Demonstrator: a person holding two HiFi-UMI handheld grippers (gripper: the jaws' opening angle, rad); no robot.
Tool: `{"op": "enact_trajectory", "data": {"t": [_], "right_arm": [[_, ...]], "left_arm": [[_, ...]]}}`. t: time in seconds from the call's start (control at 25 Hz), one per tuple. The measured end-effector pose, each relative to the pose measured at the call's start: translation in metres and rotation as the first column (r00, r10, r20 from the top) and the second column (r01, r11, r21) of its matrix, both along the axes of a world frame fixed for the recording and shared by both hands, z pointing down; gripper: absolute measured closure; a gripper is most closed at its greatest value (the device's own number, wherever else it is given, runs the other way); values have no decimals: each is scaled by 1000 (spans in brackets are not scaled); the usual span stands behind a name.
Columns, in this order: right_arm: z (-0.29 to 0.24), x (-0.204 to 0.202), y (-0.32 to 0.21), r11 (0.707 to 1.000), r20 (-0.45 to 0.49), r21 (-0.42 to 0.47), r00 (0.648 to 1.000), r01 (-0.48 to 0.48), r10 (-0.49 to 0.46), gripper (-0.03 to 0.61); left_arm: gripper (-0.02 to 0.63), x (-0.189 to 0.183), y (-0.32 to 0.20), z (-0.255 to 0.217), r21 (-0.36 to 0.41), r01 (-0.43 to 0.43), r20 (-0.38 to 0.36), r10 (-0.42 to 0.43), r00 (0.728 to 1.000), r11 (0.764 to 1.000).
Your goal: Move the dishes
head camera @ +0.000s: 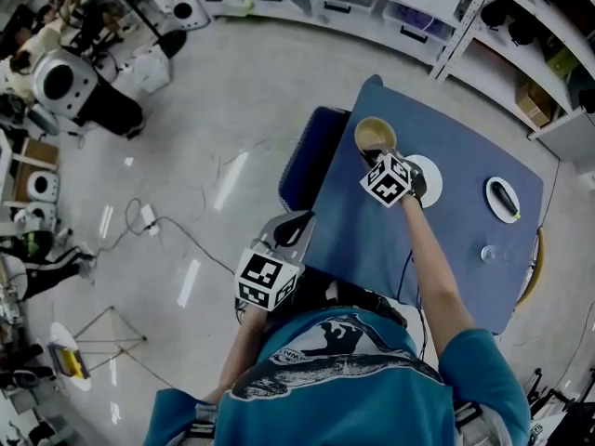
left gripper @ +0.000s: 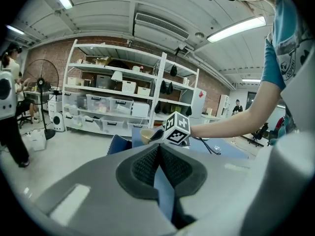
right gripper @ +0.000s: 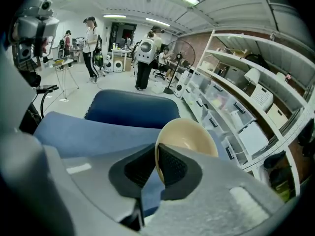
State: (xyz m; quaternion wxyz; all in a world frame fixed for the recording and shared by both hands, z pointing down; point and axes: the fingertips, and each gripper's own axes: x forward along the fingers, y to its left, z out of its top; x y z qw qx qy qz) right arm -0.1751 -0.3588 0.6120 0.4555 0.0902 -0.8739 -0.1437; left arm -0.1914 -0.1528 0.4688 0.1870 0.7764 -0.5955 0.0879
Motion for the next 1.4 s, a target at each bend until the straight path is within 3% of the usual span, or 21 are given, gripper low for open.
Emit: {"op": "enact_trajectory", "data": {"t": [0.24,0.44,0.52,0.6,0.76,0.96,1.16,1.4], "right_arm": [[31,0,9,999,-99,-3,994,48,-48,560],[32,-5,12,999,-92,-1,995,49,-49,550],[32,-5,14,999,-89,-15,995,41,-43,431],[31,-4,14,999,-89,-8,995,36,-37,408],[14,1,12,1000,-28,14,1000,-7,7,400],[-24,11,23,996,113,1,990,-91,90,402],[-59,31,49,978,250,-41,945,-205,209,417],[-72,79,97,910,347,-129,842,-394,413,431]], "left_arm": [[600,-18,4,4,-13,41,-5,-41,999,999],[600,-26,4,6,-18,33,-6,-33,999,999],[600,-26,4,7,-20,21,-6,-21,1000,1000],[600,-26,2,8,-18,8,-6,-8,1000,1000],[600,-26,-3,11,-13,-14,-8,14,1000,1000],[600,-24,-11,11,-7,-65,-11,65,998,998],[600,-17,-17,12,-2,-157,-20,157,987,988],[600,7,-22,17,0,-319,-28,319,947,948]]}}
